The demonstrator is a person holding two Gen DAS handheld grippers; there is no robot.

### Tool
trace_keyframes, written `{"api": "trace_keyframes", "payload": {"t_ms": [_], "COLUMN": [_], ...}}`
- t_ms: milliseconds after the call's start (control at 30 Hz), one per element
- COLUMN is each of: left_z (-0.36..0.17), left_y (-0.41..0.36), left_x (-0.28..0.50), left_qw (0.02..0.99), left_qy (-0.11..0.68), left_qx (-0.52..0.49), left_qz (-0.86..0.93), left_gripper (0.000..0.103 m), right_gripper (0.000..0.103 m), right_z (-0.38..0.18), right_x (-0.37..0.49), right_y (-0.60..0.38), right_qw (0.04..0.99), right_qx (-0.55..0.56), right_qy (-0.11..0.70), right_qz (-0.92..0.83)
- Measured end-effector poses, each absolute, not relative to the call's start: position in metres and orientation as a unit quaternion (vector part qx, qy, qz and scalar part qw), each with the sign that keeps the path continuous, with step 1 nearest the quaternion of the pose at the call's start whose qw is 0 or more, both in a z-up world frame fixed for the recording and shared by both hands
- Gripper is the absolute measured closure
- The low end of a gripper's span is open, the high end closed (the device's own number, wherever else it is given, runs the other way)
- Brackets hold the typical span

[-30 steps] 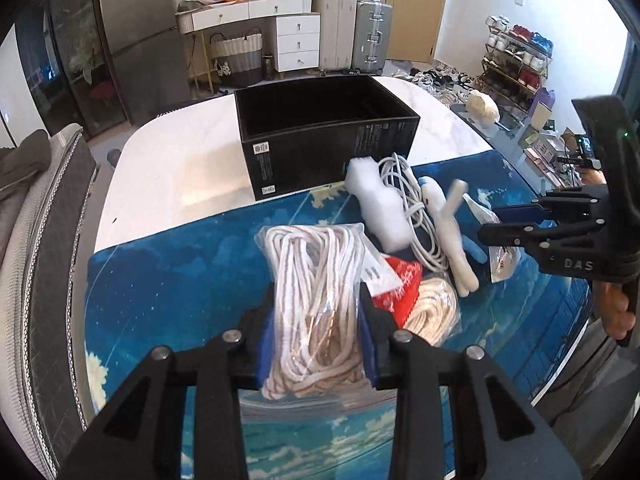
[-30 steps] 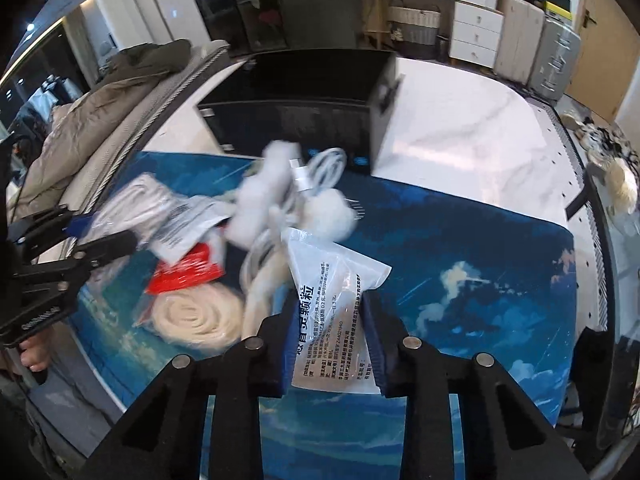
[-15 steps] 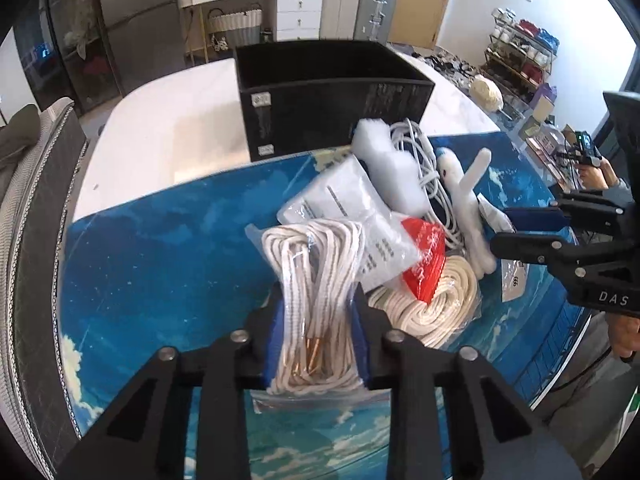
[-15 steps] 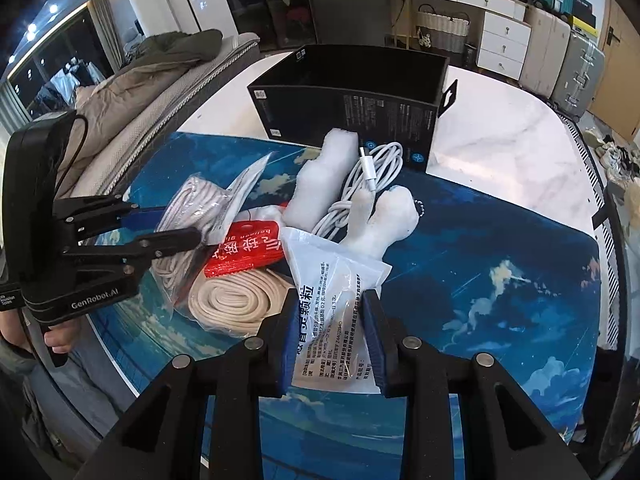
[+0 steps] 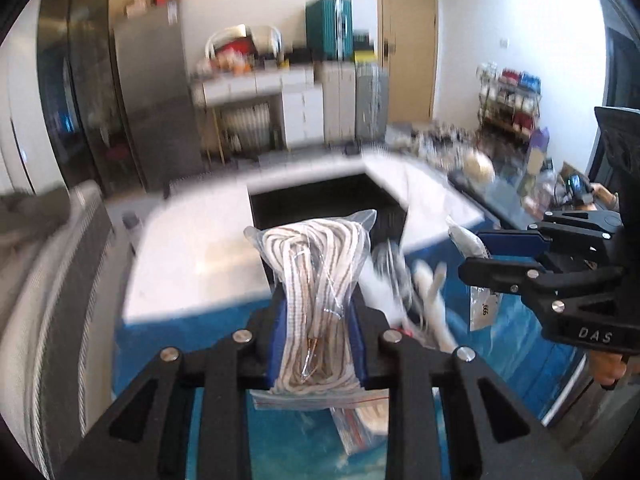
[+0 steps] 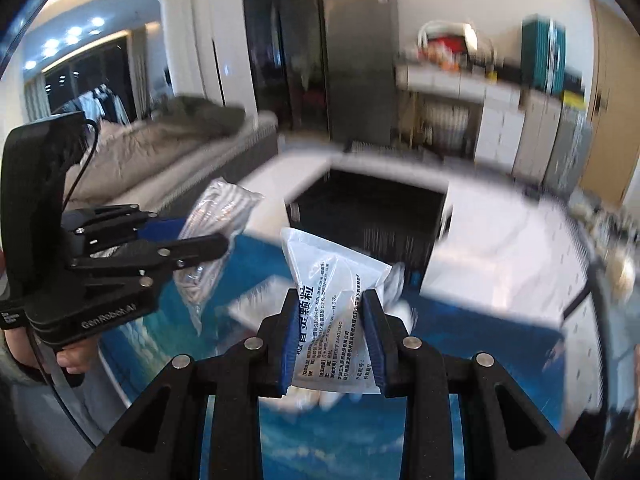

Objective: Organize soft objects
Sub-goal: 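Lift both items and drop them into the black box with both tools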

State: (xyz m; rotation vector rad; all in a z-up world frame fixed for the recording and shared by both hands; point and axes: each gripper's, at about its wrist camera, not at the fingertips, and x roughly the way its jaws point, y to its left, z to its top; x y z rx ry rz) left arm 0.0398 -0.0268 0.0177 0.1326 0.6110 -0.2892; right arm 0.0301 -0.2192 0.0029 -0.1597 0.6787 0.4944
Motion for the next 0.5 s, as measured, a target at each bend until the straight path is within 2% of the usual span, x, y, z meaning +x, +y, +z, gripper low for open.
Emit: {"api": "trace_keyframes", "payload": {"t_ms": [100, 300, 400, 500], "left_z": [0.045, 0.086, 0.093, 0.091], "left_y": [-0.028, -0.015, -0.012, -0.007], "left_x": [0.040, 0.065, 0.080, 0.106], "left_qw": [0.955, 0.971, 0.976, 0.977], "left_qy": [0.242, 0.181, 0.156, 0.165], "left_qx": [0.092, 0.066, 0.070, 0.052], "left_qz": [-0.141, -0.141, -0.137, -0.129], "left_gripper": [0.078, 0.078, 0.077, 0.077], "right_gripper": [0.073, 0.073, 0.073, 0.073], "right_z": [0.030, 0.075, 0.086, 0.090], "right_x": [0.021, 0.025, 0.037, 0.062], "right_y": [-0.218, -0.215, -0.211, -0.206], "right_qw": [0.933, 0.957, 0.964, 0.968], "right_qx": [-0.078, -0.064, -0.059, -0.052], "right_qy": [0.262, 0.165, 0.138, 0.133], "right_qz": [0.236, 0.229, 0.220, 0.206]}}
